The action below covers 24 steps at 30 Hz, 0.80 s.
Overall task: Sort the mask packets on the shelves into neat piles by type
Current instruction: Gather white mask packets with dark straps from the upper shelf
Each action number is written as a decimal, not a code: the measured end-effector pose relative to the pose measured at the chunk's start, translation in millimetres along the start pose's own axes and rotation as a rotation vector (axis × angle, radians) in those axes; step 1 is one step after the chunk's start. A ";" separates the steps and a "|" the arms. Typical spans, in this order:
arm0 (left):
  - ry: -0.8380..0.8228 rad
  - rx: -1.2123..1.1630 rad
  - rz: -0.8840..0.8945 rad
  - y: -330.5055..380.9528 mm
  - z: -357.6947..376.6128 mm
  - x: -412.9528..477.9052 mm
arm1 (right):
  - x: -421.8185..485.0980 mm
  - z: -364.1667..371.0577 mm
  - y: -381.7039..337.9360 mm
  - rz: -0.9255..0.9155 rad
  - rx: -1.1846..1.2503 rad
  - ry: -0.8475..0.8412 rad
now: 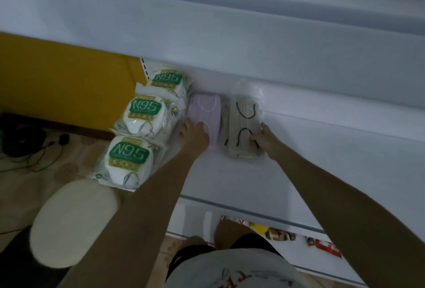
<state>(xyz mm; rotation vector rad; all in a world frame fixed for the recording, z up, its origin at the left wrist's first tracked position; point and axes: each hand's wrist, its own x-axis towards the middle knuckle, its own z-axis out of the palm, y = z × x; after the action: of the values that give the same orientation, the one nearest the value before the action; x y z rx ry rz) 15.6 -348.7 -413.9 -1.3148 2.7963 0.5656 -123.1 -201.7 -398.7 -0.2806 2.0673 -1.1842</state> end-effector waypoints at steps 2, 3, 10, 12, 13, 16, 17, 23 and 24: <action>0.001 0.008 0.019 -4.3 0.0 2.6 | 1.3 5.8 -3.2 -0.015 -0.004 -0.001; 0.007 0.019 0.036 -6.3 -0.5 3.4 | 0.9 8.0 -4.9 -0.020 0.001 0.000; 0.085 0.058 0.184 -8.8 -14.6 -15.0 | -20.8 -1.1 -1.7 0.000 -0.134 0.174; 0.091 0.040 0.255 -14.0 -22.8 -31.8 | -43.0 -0.8 0.5 -0.039 -0.171 0.221; 0.098 0.025 0.296 -17.5 -26.9 -42.5 | -55.7 0.8 1.9 -0.065 -0.191 0.225; 0.063 -0.083 0.380 -26.2 -46.5 -81.6 | -102.0 9.1 3.2 -0.126 -0.268 0.204; 0.041 -0.114 0.408 -28.3 -54.8 -94.9 | -118.7 12.3 2.7 -0.154 -0.304 0.200; 0.144 -0.217 0.652 -25.9 -130.9 -162.2 | -224.2 30.2 -26.0 -0.540 -0.416 0.153; 0.184 -0.219 0.688 -22.7 -147.9 -171.1 | -239.1 29.6 -34.3 -0.607 -0.443 0.138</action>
<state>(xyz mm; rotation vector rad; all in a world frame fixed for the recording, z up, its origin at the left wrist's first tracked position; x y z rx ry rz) 166.0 -281.9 -257.0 -0.3814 3.3996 0.8053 62.2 -118.5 -264.5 -1.1278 2.4411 -1.0735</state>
